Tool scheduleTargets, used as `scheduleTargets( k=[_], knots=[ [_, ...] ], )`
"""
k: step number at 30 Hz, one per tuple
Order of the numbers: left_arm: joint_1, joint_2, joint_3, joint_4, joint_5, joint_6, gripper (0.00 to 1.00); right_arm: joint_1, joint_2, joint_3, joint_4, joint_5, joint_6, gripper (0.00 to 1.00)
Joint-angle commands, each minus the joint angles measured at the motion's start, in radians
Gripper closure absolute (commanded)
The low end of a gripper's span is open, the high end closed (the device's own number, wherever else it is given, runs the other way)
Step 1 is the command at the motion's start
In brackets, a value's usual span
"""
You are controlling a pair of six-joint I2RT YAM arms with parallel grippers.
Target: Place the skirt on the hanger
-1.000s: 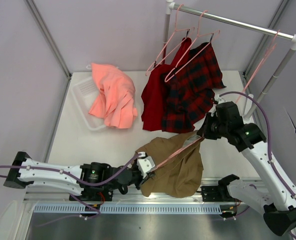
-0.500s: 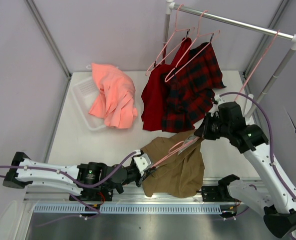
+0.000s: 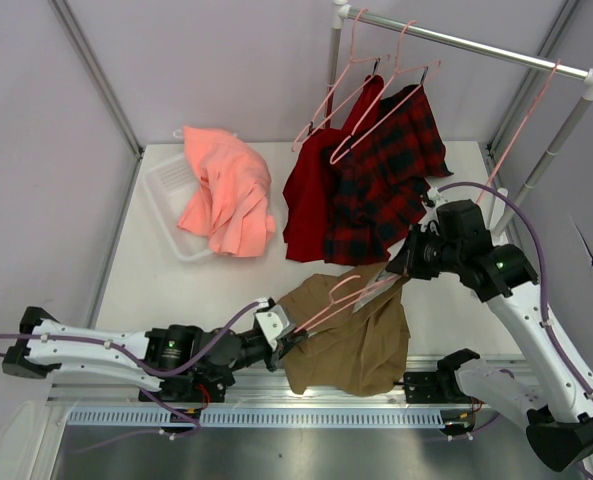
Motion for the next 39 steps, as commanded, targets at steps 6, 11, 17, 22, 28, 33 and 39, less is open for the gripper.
scheduleTargets(
  k=[6, 11, 17, 22, 28, 33, 39],
  knots=[
    [-0.002, -0.105, -0.075, 0.238, -0.044, 0.073, 1.0, -0.001, -0.026, 0.039, -0.063, -0.095, -0.005, 1.0],
    [-0.002, -0.124, -0.062, 0.227, -0.029, 0.087, 1.0, -0.035, -0.018, 0.042, -0.1, -0.003, -0.038, 1.0],
    [0.0, -0.151, -0.09, 0.265, 0.028, 0.085, 1.0, -0.077, -0.013, 0.051, -0.078, -0.051, -0.057, 1.0],
    [-0.002, -0.152, -0.145, 0.362, 0.06, 0.108, 1.0, -0.129, -0.024, 0.056, -0.051, -0.174, -0.057, 1.0],
    [0.0, -0.071, -0.168, 0.509, 0.067, 0.16, 1.0, -0.133, -0.042, 0.043, 0.013, -0.271, 0.012, 1.0],
    [0.0, -0.014, -0.181, 0.635, 0.07, 0.189, 1.0, -0.132, -0.071, 0.033, 0.034, -0.301, 0.052, 1.0],
    [0.0, 0.052, -0.179, 0.745, 0.025, 0.258, 1.0, -0.13, -0.094, 0.026, 0.047, -0.314, 0.095, 1.0]
  ],
)
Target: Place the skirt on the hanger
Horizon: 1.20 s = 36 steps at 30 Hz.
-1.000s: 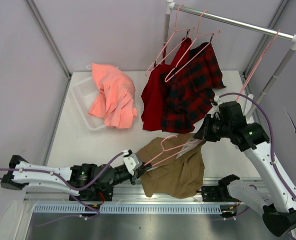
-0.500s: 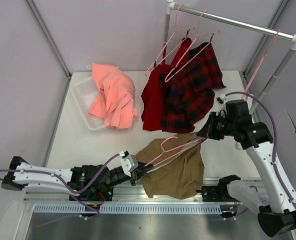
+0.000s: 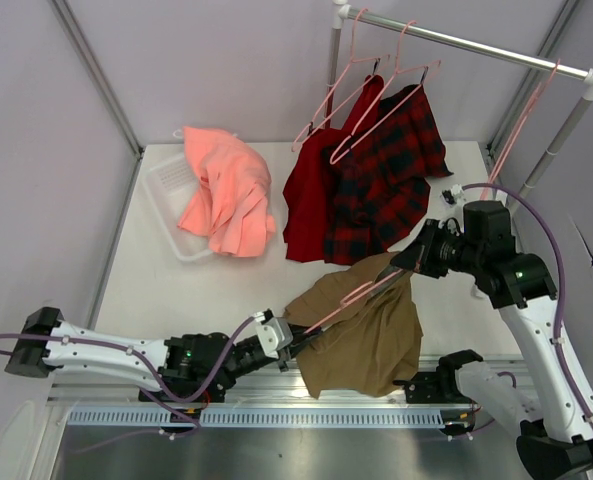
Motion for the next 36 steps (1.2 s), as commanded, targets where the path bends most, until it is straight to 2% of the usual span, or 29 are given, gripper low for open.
scheduleTargets(
  k=[1, 5, 8, 9, 10, 12, 14, 15, 18, 22, 26, 29, 30, 32, 33, 36],
  knots=[
    [0.0, 0.019, 0.013, 0.221, -0.024, 0.056, 1.0, 0.008, -0.031, 0.008, 0.053, -0.127, 0.064, 1.0],
    [0.008, 0.036, 0.01, 0.279, -0.03, 0.071, 1.0, 0.017, -0.055, -0.029, 0.113, -0.164, 0.122, 1.0],
    [0.014, 0.037, 0.014, 0.293, -0.024, 0.073, 1.0, 0.022, -0.046, -0.029, 0.082, -0.136, 0.11, 1.0],
    [0.016, 0.041, 0.013, 0.292, -0.024, 0.074, 1.0, 0.022, -0.042, -0.026, 0.076, -0.131, 0.1, 0.95],
    [0.016, 0.038, 0.011, 0.288, -0.026, 0.076, 1.0, 0.022, -0.039, -0.012, 0.058, -0.122, 0.089, 0.73],
    [0.016, 0.028, 0.014, 0.269, -0.023, 0.071, 1.0, 0.022, -0.02, 0.017, 0.02, -0.08, 0.049, 0.52],
    [0.016, 0.015, 0.013, 0.252, -0.017, 0.065, 1.0, 0.019, 0.006, 0.089, -0.042, 0.006, 0.02, 0.44],
    [0.016, 0.01, 0.013, 0.23, -0.015, 0.062, 1.0, 0.018, 0.017, 0.118, -0.057, 0.028, 0.006, 0.27],
    [0.016, -0.012, 0.022, 0.196, -0.001, 0.059, 1.0, 0.011, 0.073, 0.256, -0.103, 0.115, -0.04, 0.17],
    [0.016, -0.021, 0.057, 0.114, 0.01, 0.054, 1.0, 0.011, 0.156, 0.442, -0.132, 0.2, -0.094, 0.1],
    [0.016, -0.032, 0.161, -0.074, -0.024, 0.027, 1.0, 0.011, 0.211, 0.594, -0.174, 0.359, -0.15, 0.08],
    [0.025, -0.03, 0.295, -0.213, -0.095, -0.004, 1.0, 0.011, 0.209, 0.613, -0.174, 0.444, -0.174, 0.02],
    [0.03, -0.027, 0.353, -0.304, -0.108, -0.013, 1.0, 0.011, 0.201, 0.602, -0.166, 0.454, -0.175, 0.01],
    [0.059, 0.001, 0.449, -0.388, -0.141, -0.073, 1.0, 0.009, 0.169, 0.56, -0.136, 0.511, -0.169, 0.01],
    [0.077, 0.017, 0.524, -0.493, -0.141, -0.09, 1.0, 0.008, 0.156, 0.548, -0.123, 0.52, -0.17, 0.01],
    [0.193, 0.117, 0.704, -0.642, -0.084, -0.153, 1.0, 0.003, 0.113, 0.527, -0.09, 0.592, -0.166, 0.01]
  ],
)
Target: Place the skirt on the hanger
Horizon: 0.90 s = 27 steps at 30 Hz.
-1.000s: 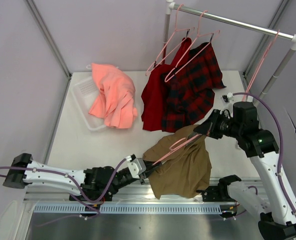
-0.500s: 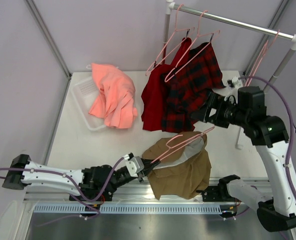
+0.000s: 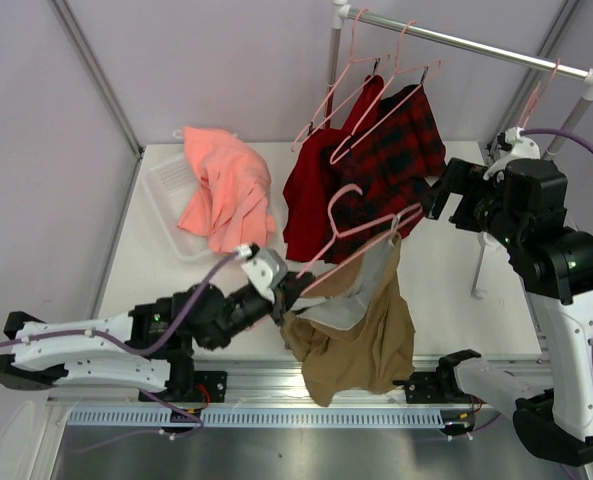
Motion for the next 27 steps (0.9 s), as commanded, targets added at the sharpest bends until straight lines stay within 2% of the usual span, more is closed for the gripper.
scheduleTargets(
  k=[1, 4, 5, 9, 13, 14, 19, 21, 23, 24, 27],
  knots=[
    [0.1, 0.104, 0.208, -0.158, 0.024, -0.092, 1.0, -0.004, -0.054, -0.009, 0.044, 0.136, -0.018, 0.01],
    [0.182, 0.21, 0.386, -0.253, 0.096, -0.086, 1.0, -0.006, -0.093, -0.022, 0.053, 0.148, -0.032, 0.01],
    [0.202, 0.291, 0.474, -0.281, 0.136, -0.086, 1.0, -0.006, -0.11, -0.041, 0.063, 0.139, -0.038, 0.0],
    [0.32, 0.489, 0.78, -0.393, 0.231, -0.095, 1.0, -0.004, -0.241, -0.189, 0.155, 0.122, -0.075, 0.0],
    [0.352, 0.65, 1.024, -0.43, 0.265, -0.037, 1.0, -0.004, -0.329, -0.295, 0.275, -0.009, -0.112, 0.0],
    [0.357, 0.718, 1.061, -0.439, 0.263, -0.031, 1.0, -0.006, -0.338, -0.312, 0.29, -0.017, -0.109, 0.0],
    [0.429, 0.962, 1.487, -0.522, 0.299, -0.005, 1.0, -0.004, -0.325, -0.355, 0.315, -0.102, -0.145, 0.01],
    [0.46, 1.06, 1.6, -0.528, 0.299, 0.0, 1.0, -0.004, -0.315, -0.351, 0.308, -0.086, -0.136, 0.01],
    [0.478, 1.091, 1.65, -0.504, 0.306, 0.008, 1.0, -0.004, -0.321, -0.348, 0.312, -0.054, -0.13, 0.0],
    [0.493, 1.089, 1.646, -0.438, 0.322, 0.012, 1.0, -0.004, -0.328, -0.351, 0.324, -0.042, -0.127, 0.01],
    [0.503, 1.071, 1.52, -0.263, 0.339, 0.047, 0.99, -0.004, -0.377, -0.39, 0.379, -0.036, -0.133, 0.0]
  ],
)
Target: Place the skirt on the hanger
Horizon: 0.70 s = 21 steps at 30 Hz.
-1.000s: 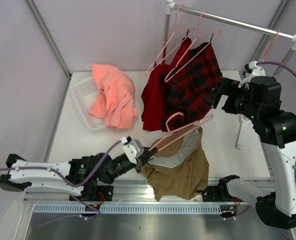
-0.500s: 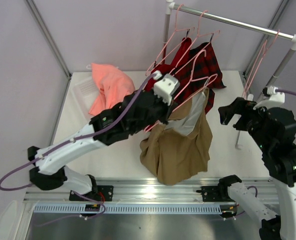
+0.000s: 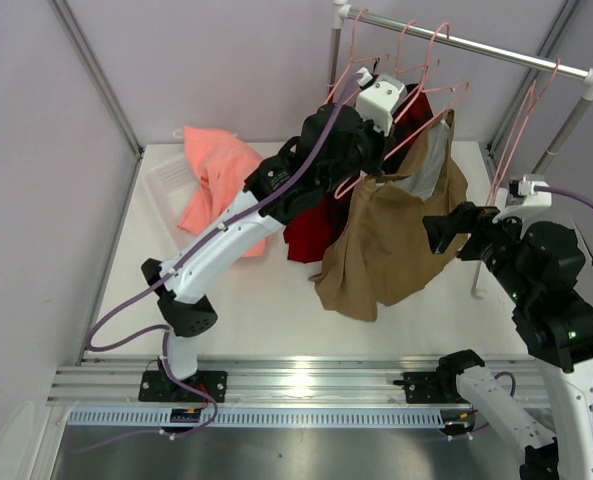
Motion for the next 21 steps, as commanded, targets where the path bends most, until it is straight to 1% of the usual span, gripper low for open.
scheduleTargets(
  k=[1, 4, 6, 7, 10, 14, 17, 21],
  knots=[
    [0.017, -0.03, -0.013, 0.298, 0.021, 0.081, 0.99, -0.003, -0.058, -0.029, 0.107, 0.039, -0.024, 0.01],
    [0.037, 0.038, 0.048, 0.352, 0.055, 0.08, 0.99, -0.003, -0.079, -0.039, 0.119, 0.048, -0.033, 0.01],
    [0.064, 0.066, 0.073, 0.389, 0.084, 0.06, 0.99, -0.003, -0.071, -0.029, 0.098, 0.054, -0.038, 0.01],
    [0.073, 0.078, 0.068, 0.426, 0.093, 0.034, 0.98, -0.004, -0.065, -0.025, 0.089, 0.054, -0.043, 0.0],
    [0.09, 0.113, 0.073, 0.467, 0.118, 0.018, 0.98, -0.004, -0.065, -0.026, 0.059, 0.073, -0.035, 0.01],
    [0.095, 0.156, 0.07, 0.562, 0.124, 0.029, 0.97, -0.004, -0.095, -0.062, 0.078, 0.092, -0.033, 0.01],
    [0.107, 0.197, 0.094, 0.62, 0.127, 0.018, 0.97, -0.004, -0.112, -0.074, 0.087, 0.106, -0.038, 0.01],
    [0.127, 0.26, 0.119, 0.69, 0.158, -0.034, 0.95, -0.003, -0.103, -0.072, 0.073, 0.145, -0.044, 0.01]
  ],
)
